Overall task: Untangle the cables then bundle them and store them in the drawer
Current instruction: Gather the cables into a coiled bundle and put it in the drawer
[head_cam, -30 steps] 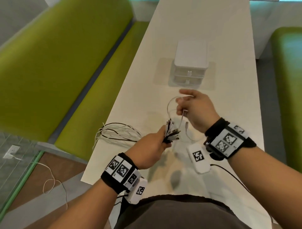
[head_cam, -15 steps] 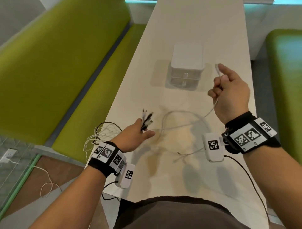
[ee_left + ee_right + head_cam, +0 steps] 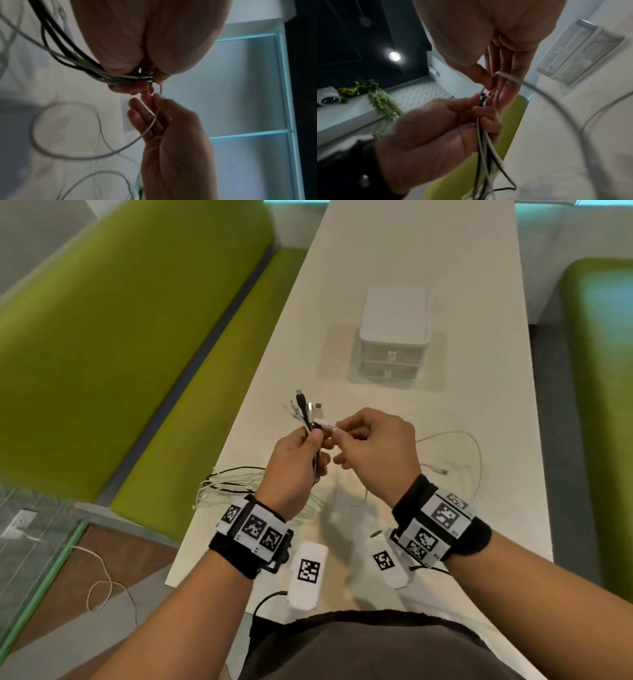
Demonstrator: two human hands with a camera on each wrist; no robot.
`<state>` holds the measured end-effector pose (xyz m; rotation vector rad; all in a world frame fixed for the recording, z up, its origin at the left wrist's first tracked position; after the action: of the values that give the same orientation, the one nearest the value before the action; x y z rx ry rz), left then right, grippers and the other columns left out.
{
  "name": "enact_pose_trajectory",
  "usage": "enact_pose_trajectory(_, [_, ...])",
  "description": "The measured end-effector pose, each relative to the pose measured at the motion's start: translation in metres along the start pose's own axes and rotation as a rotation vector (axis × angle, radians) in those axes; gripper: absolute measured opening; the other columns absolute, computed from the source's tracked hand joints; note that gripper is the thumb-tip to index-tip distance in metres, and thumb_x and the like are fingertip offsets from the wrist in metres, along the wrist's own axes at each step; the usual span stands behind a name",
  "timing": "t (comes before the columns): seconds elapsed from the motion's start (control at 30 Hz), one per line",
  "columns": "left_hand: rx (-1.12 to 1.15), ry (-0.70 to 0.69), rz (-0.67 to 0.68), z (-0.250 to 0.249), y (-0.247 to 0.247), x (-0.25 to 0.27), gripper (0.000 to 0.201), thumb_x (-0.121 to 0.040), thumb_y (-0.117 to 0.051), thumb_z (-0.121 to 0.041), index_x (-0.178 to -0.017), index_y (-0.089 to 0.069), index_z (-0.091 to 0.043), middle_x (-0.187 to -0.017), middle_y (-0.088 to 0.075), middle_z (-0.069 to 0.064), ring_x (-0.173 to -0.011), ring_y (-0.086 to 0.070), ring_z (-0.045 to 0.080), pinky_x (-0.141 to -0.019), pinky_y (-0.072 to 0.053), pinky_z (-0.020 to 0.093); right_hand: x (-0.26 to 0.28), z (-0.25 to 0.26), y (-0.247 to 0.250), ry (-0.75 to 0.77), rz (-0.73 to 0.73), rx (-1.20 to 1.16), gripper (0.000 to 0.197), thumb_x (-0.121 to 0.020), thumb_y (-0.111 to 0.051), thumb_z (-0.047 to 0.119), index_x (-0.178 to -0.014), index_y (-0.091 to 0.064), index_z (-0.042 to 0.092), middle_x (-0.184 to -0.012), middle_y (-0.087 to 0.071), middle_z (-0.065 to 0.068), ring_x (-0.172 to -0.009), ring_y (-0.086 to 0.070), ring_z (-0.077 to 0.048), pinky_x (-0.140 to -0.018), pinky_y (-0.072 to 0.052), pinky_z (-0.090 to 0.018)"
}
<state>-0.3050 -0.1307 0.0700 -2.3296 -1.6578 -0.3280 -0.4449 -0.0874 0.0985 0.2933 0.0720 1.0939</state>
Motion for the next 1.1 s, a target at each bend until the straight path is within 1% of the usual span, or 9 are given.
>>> enact_pose_trajectory(0.13, [-0.024, 0.001, 0.036, 0.003, -0.013, 0.0, 0.035, -0.108, -0.042, -0.028, -0.098, -0.071, -0.011, -0.073, -0.056, 0.008, -0.066, -0.047, 0.019, -0.059, -0.037, 0.026, 0.001, 0.001, -0.006, 0.165, -0.054, 0.266, 0.012, -0.092, -0.068, 0.03, -0.088, -0.071, 0.019, -0.058, -0.068, 0.004, -0.056, -0.067, -0.012, -0.066, -0.058, -0.036])
enact_pose_trajectory(0.23, [0.106, 0.057, 0.007, 0.005, -0.015, -0.003, 0.033, -0.109, -0.041, -0.022, -0.101, -0.068, -0.004, -0.088, -0.06, 0.02, -0.081, -0.053, 0.029, -0.068, -0.041, 0.031, 0.011, 0.003, -0.022, 0.356, 0.021, 0.484, 0.017, -0.097, -0.057, 0.027, -0.103, -0.07, 0.018, -0.071, -0.072, -0.001, -0.065, -0.066, -0.024, -0.066, -0.055, -0.04])
enact_pose_trajectory(0.33, [0.197, 0.093, -0.086, 0.001, -0.01, -0.006, 0.033, -0.11, -0.037, -0.019, -0.101, -0.065, -0.004, -0.091, -0.067, 0.016, -0.081, -0.066, 0.023, -0.068, -0.055, 0.027, 0.019, 0.003, -0.029, 0.478, 0.128, 0.461, 0.031, -0.094, -0.058, 0.02, -0.124, -0.067, 0.02, -0.086, -0.069, 0.002, -0.074, -0.061, -0.018, -0.071, -0.053, -0.039])
enact_pose_trajectory(0.47, [0.033, -0.089, -0.157, -0.016, -0.002, -0.008, 0.038, -0.11, -0.037, -0.025, -0.088, -0.063, -0.009, -0.076, -0.064, 0.006, -0.071, -0.059, 0.017, -0.07, -0.05, 0.034, 0.011, -0.01, -0.021, 0.211, 0.132, 0.048, 0.049, -0.078, -0.079, 0.013, -0.117, -0.05, 0.017, -0.1, -0.06, -0.002, -0.088, -0.061, -0.016, -0.082, -0.056, -0.034])
enact_pose_trajectory(0.6, [0.146, -0.249, 0.003, -0.051, -0.007, 0.0, 0.034, -0.108, -0.04, -0.027, -0.085, -0.063, -0.017, -0.083, -0.07, 0.008, -0.08, -0.067, 0.026, -0.083, -0.054, 0.045, 0.007, -0.01, -0.045, 0.005, 0.51, -0.374, 0.069, -0.071, -0.081, 0.002, -0.132, -0.05, 0.012, -0.129, -0.065, -0.009, -0.12, -0.064, -0.022, -0.105, -0.052, -0.041])
enact_pose_trajectory(0.73, [0.194, -0.277, 0.225, -0.082, -0.024, 0.018, 0.027, -0.111, -0.034, -0.02, -0.093, -0.05, -0.007, -0.068, -0.062, 0.012, -0.07, -0.07, 0.035, -0.078, -0.059, 0.051, 0.015, 0.007, -0.06, 0.122, 0.548, -0.067, 0.029, -0.076, -0.084, 0.007, -0.097, -0.064, 0.013, -0.083, -0.071, 0.005, -0.079, -0.066, 0.0, -0.073, -0.054, -0.025])
enact_pose_trajectory(0.83, [0.196, -0.313, 0.238, -0.104, -0.011, 0.021, 0.025, -0.109, -0.035, -0.026, -0.094, -0.047, -0.01, -0.059, -0.041, 0.002, -0.044, -0.048, 0.021, -0.052, -0.05, 0.035, 0.014, 0.013, -0.061, 0.089, 0.497, -0.124, 0.023, -0.081, -0.085, 0.016, -0.084, -0.066, 0.003, -0.064, -0.069, -0.006, -0.052, -0.058, -0.011, -0.05, -0.044, -0.026])
enact_pose_trajectory(0.93, [0.193, -0.316, 0.19, -0.122, 0.016, 0.015, 0.028, -0.11, -0.032, -0.03, -0.093, -0.047, -0.014, -0.06, -0.032, -0.004, -0.045, -0.025, 0.011, -0.047, -0.029, 0.025, 0.012, 0.006, -0.058, 0.038, 0.51, 0.017, 0.043, -0.081, -0.084, 0.044, -0.063, -0.062, 0.012, -0.057, -0.058, -0.004, -0.048, -0.045, -0.015, -0.05, -0.038, -0.027])
enact_pose_trajectory(1.1, [0.099, -0.345, 0.125, -0.136, 0.035, 0.009, 0.031, -0.111, -0.031, -0.03, -0.09, -0.047, -0.014, -0.063, -0.031, -0.002, -0.05, -0.023, 0.014, -0.048, -0.03, 0.027, 0.005, -0.01, -0.049, 0.147, 0.461, 0.442, 0.059, -0.091, -0.061, 0.063, -0.067, -0.06, 0.009, -0.076, -0.063, -0.005, -0.062, -0.057, -0.018, -0.067, -0.05, -0.04])
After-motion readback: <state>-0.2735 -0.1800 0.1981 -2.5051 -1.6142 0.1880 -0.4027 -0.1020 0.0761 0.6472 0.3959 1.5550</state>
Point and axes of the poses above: each hand's wrist, its own x-axis away from the middle knuckle, its own y-axis out of the back of the hand, z = x × y, the point moved 6 cm from there along -x, towards the middle knuckle
